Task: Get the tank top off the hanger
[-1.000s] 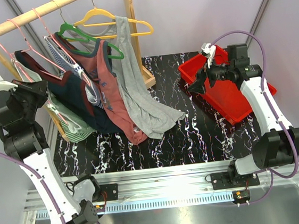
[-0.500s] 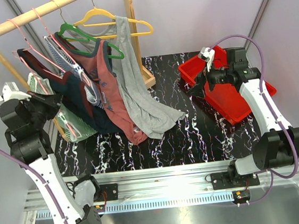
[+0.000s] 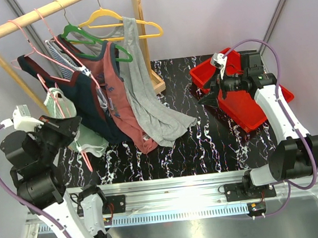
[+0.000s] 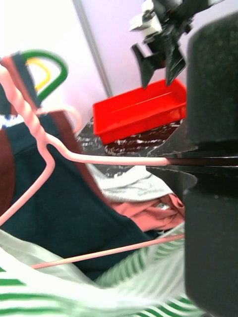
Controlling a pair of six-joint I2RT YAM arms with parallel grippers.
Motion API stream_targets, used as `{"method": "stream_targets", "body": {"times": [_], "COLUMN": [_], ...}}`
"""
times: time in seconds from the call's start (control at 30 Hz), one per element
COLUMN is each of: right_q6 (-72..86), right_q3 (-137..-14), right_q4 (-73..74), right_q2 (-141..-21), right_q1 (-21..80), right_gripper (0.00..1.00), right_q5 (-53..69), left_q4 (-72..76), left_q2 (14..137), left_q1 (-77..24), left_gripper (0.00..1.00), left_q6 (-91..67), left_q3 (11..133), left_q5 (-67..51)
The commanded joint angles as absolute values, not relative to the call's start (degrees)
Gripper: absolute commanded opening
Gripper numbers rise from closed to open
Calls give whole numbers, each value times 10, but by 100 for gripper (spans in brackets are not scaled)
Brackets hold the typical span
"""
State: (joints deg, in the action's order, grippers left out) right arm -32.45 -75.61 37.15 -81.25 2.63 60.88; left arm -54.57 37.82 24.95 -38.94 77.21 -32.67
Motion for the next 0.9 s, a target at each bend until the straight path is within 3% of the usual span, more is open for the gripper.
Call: {"method": "stream_targets", "body": {"times": [0.0, 0.27, 0.53, 0.87], "right_q6": [-361, -398, -394, -175], "right_q3": [-765, -780, -797, -849], "right_q4": [367, 394, 401, 241], "right_q2": [-805, -807, -793, -787], "right_q1": [32, 65, 123, 276], "right_gripper": [100, 100, 100, 100], "right_q5": [656, 687, 709, 649], "left_q4": [-566, -646, -650, -636], "left_q2": [375, 377, 355, 309], "left_q1": [250, 250, 239, 238], "left_gripper": [0, 0, 0, 0], "left_q6": [-372, -366, -429, -492], "left_q3": [830, 933, 950, 923], "left_q5": [-414, -482, -590, -678]}}
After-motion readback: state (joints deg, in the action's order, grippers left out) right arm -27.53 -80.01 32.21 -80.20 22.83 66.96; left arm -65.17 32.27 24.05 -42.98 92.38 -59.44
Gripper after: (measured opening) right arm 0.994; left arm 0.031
